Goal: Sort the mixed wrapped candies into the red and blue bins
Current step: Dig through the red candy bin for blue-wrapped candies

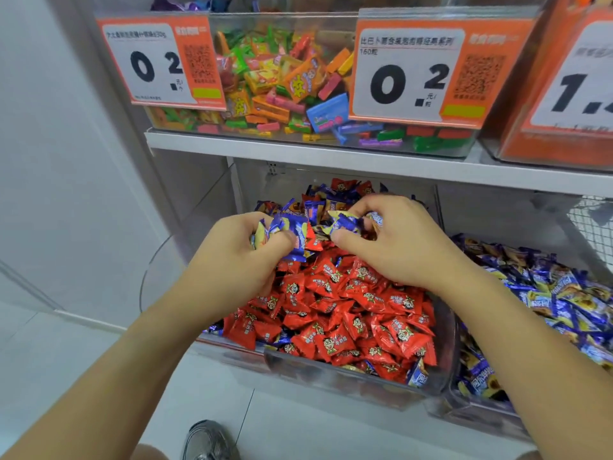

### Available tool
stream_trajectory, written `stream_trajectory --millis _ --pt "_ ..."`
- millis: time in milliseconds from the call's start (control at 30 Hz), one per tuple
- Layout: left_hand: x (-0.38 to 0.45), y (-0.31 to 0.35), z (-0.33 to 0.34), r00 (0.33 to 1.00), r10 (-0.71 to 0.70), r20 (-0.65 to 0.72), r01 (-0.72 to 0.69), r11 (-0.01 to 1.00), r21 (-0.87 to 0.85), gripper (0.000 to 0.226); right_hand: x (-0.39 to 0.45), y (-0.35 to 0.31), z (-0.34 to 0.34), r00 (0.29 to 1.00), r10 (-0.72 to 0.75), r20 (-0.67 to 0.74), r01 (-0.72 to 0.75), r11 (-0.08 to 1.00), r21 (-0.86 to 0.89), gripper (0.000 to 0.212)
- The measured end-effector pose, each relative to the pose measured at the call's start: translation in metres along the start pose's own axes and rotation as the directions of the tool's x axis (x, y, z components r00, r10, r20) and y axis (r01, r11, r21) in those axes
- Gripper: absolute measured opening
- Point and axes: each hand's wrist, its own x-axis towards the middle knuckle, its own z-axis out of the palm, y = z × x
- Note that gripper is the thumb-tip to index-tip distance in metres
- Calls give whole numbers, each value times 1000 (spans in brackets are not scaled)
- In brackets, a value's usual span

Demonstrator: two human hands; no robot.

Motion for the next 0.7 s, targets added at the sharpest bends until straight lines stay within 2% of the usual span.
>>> stream_trajectory --millis 100,167,233,300,467,567,600,700 --pt "-1 9 13 999 4 41 -1 998 -66 24 -17 -12 -8 999 -13 35 10 994 106 25" --pt "-3 19 23 997 10 71 4 981 -195 19 -30 -18 -9 999 -20 39 13 985 171 31" --pt "-7 33 34 995 39 90 -6 942 -336 22 -43 -18 -12 999 13 32 -21 967 255 38" --pt "-13 47 48 991 81 103 -33 915 -403 26 -56 -15 -18 999 48 18 -51 951 304 43" --pt "-18 71 85 980 138 144 -78 930 -360 17 -87 12 -51 991 129 -44 -115 965 237 50" --pt "-17 92 110 972 91 218 -2 925 -380 11 -105 46 -75 939 332 -87 -290 903 317 61" --pt "-15 100 121 960 101 260 -8 942 -337 9 -111 62 -82 910 406 -84 -355 868 348 62" --pt "-8 120 160 903 246 351 -254 967 -24 16 -122 104 -94 871 487 -68 -446 841 308 62"
